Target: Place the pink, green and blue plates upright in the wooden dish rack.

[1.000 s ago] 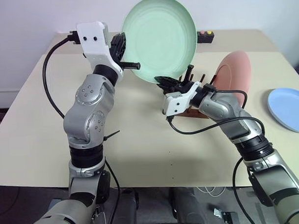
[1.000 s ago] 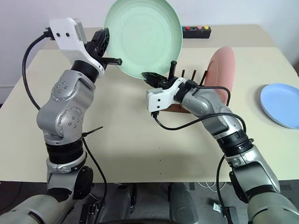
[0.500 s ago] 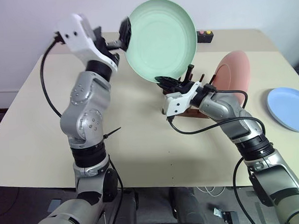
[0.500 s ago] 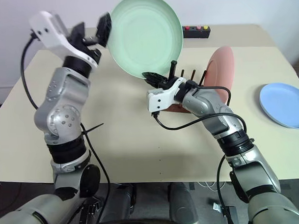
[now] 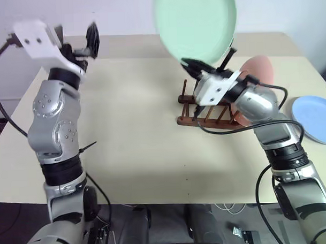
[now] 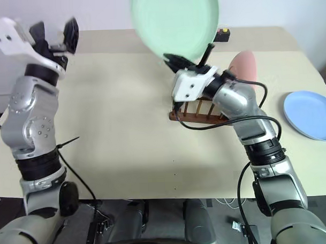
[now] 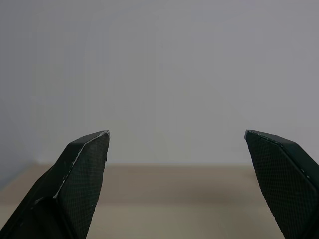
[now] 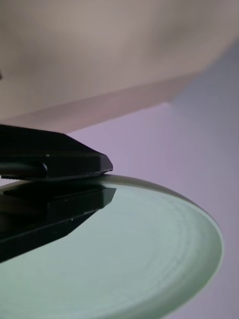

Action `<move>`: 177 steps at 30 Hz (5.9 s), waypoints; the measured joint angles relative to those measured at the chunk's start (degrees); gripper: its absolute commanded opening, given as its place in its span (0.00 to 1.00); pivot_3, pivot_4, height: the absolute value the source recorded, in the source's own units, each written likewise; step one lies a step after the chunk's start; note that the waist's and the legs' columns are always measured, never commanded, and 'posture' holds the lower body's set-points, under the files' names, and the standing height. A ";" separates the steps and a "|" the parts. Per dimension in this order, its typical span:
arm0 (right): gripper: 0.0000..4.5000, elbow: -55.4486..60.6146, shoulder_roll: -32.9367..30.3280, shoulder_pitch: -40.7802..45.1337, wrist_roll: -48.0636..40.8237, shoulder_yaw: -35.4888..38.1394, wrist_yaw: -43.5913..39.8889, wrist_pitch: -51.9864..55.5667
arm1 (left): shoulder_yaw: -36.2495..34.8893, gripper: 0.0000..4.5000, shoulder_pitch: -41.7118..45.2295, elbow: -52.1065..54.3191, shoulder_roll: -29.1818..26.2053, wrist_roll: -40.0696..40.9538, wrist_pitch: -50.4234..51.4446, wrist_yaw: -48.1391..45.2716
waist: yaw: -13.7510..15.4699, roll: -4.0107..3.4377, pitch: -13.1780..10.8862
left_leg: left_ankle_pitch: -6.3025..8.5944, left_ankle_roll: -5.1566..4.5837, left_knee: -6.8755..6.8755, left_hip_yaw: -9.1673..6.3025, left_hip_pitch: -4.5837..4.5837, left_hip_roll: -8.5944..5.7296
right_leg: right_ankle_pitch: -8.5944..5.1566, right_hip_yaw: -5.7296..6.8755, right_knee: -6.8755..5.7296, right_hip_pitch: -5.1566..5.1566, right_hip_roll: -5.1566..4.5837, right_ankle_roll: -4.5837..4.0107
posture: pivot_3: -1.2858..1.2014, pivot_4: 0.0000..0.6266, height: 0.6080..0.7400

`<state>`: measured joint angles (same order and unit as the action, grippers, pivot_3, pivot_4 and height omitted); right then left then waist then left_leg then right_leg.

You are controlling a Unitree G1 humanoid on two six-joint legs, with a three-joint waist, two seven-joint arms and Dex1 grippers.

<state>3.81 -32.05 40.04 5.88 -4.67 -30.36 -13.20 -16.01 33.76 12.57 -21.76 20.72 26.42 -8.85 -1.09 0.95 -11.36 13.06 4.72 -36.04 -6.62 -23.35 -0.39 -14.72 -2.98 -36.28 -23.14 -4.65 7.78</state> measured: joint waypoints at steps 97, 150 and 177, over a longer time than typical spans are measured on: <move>0.99 18.27 -0.75 -14.74 -61.36 22.85 11.71 50.60 | 21.74 1.00 -22.80 7.80 -4.67 -0.07 -3.31 -32.21 | 0.17 -0.16 -0.01 | 0.01 -0.05 0.01 0.02 0.01 0.05 | -0.08 -0.01 -0.01 -0.01 0.02 -0.23 | 0.52 0.24 0.96; 0.01 -36.22 -16.66 -16.79 -15.64 20.89 1.12 38.48 | 24.24 1.00 -19.53 2.62 -2.52 -1.54 -5.73 -34.43 | -0.97 -0.48 0.16 | 0.03 -0.09 -0.05 0.12 0.30 0.03 | -0.03 -0.09 0.12 0.40 0.03 -0.11 | 0.52 0.24 0.96; 0.01 12.37 1.21 -1.02 -29.89 7.07 1.53 18.28 | 24.16 1.00 -19.25 3.81 -2.86 -1.53 -5.52 -33.06 | -1.14 -0.94 0.01 | 0.03 -0.08 0.03 0.02 0.08 0.05 | 0.00 -0.06 -0.07 0.05 0.03 -0.05 | 0.52 0.24 0.96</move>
<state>16.17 -30.84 39.02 -24.01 2.40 -28.83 5.08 8.15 14.51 16.38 -24.62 19.19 20.90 -41.91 -2.23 0.00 -11.35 13.09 4.63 -36.01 -6.61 -23.27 -0.34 -14.72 -3.04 -36.35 -23.09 -4.62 7.74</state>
